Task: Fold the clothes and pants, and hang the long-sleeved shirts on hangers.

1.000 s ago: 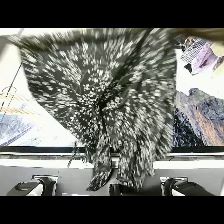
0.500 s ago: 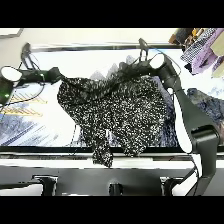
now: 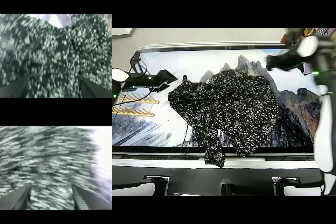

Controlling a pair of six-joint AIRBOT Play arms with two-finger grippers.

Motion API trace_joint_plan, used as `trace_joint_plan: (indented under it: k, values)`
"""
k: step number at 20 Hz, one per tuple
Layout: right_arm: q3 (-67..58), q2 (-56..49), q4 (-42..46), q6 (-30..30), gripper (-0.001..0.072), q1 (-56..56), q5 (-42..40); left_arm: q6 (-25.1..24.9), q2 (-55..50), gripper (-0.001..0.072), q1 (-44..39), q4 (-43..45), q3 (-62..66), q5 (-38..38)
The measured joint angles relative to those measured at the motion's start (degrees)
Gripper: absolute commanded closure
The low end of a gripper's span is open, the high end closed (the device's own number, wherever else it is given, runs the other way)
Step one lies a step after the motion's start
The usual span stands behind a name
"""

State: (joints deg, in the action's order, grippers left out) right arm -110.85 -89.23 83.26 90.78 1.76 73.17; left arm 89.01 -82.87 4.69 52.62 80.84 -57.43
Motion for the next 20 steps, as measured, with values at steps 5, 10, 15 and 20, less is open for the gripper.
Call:
trace_joint_plan:
  k: [5, 10, 15, 20]
  values:
    - [0.85, 3.28, -4.04, 0.37, 0.0095, -14.71, 7.65, 9.77, 5.84, 0.0013, -9.07, -0.15, -13.99, -4.42]
    - [5.11, 3.89, -7.98, 0.15, 0.0095, -20.24, 10.29, 20.39, 5.4, 0.0013, -29.42, -3.74, -23.96, 2.47]
    - [10.56, 4.0, -9.84, -0.28, 0.0095, -21.31, 9.29, 24.3, -0.22, 0.0014, -42.8, -12.72, -26.56, 14.21]
    - [12.17, 4.02, -10.45, -0.7, 0.0095, -21.51, 8.39, 25.2, -4.94, 0.0015, -46.69, -18.69, -27.04, 21.33]
